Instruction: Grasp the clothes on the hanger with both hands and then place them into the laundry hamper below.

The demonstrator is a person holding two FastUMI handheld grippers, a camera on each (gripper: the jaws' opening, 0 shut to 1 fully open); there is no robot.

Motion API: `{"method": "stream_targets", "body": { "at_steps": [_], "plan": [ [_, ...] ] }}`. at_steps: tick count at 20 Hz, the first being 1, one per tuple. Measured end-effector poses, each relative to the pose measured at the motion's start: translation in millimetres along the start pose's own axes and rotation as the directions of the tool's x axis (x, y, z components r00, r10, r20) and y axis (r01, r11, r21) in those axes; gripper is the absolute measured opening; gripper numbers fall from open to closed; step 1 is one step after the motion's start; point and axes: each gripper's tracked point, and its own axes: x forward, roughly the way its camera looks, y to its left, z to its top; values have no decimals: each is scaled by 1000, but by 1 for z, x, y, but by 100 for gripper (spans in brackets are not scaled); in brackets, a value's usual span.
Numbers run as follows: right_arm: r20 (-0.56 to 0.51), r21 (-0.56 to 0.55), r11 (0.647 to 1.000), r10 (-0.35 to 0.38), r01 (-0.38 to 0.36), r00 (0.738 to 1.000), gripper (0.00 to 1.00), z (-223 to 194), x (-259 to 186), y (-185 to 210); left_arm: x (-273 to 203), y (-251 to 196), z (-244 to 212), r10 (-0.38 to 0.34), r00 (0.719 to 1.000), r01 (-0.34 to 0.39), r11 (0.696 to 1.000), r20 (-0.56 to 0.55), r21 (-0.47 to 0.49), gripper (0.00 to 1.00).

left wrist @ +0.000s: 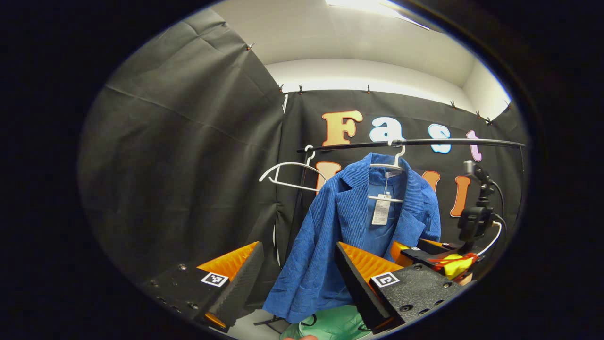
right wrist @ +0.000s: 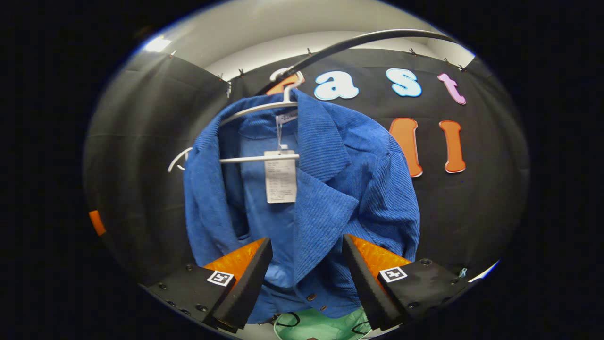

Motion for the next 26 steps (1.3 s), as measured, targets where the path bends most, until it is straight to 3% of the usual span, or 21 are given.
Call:
{"method": "stream_targets", "body": {
  "at_steps": [2,5,8,9,12,13,14,15,16,18,19,23,24,26],
  "plan": [
    [7,-7,1000,-14,14,1000,96,-3,16,0,0,1,1,19,1000,-19,1000,5,0,95],
    [-12,-22,999,25,-25,1000,97,-11,46,3,1,-8,-4,67,998,-67,998,7,-19,92],
    [-13,-21,1000,4,-4,1000,96,-11,70,-24,-3,-24,-9,131,991,-130,990,11,-50,92],
    [-10,-14,1000,12,-12,1000,90,-8,73,-36,-5,-30,-8,142,990,-141,989,22,-48,95],
    [4,9,998,64,-64,998,21,5,63,-69,-4,-41,-8,184,982,-183,983,47,-15,95],
    [20,14,996,90,-91,996,19,13,56,-77,-1,-48,-10,185,982,-184,983,50,-10,92],
    [51,16,994,106,-106,993,8,27,44,-87,4,-57,-13,177,983,-177,984,47,-10,99],
    [93,9,994,108,-109,990,17,43,34,-98,10,-67,-18,166,985,-165,986,38,-14,92],
    [137,0,994,108,-109,985,12,59,24,-110,17,-77,-23,153,988,-152,988,27,-23,95],
    [215,-16,992,124,-123,969,7,90,6,-123,31,-96,-35,119,993,-119,992,2,-48,92],
    [234,-28,990,139,-137,962,12,101,-1,-127,38,-105,-39,104,995,-104,993,-6,-53,92],
    [281,-74,983,185,-170,942,12,125,-28,-129,74,-135,-39,43,999,-42,999,21,-29,95],
    [292,-83,982,186,-169,938,7,127,-30,-128,86,-143,-38,18,999,-17,1000,29,-22,92],
    [304,-87,982,189,-170,934,12,132,-45,-125,105,-150,-35,2,998,-1,1000,55,-13,95]
  ]
}}
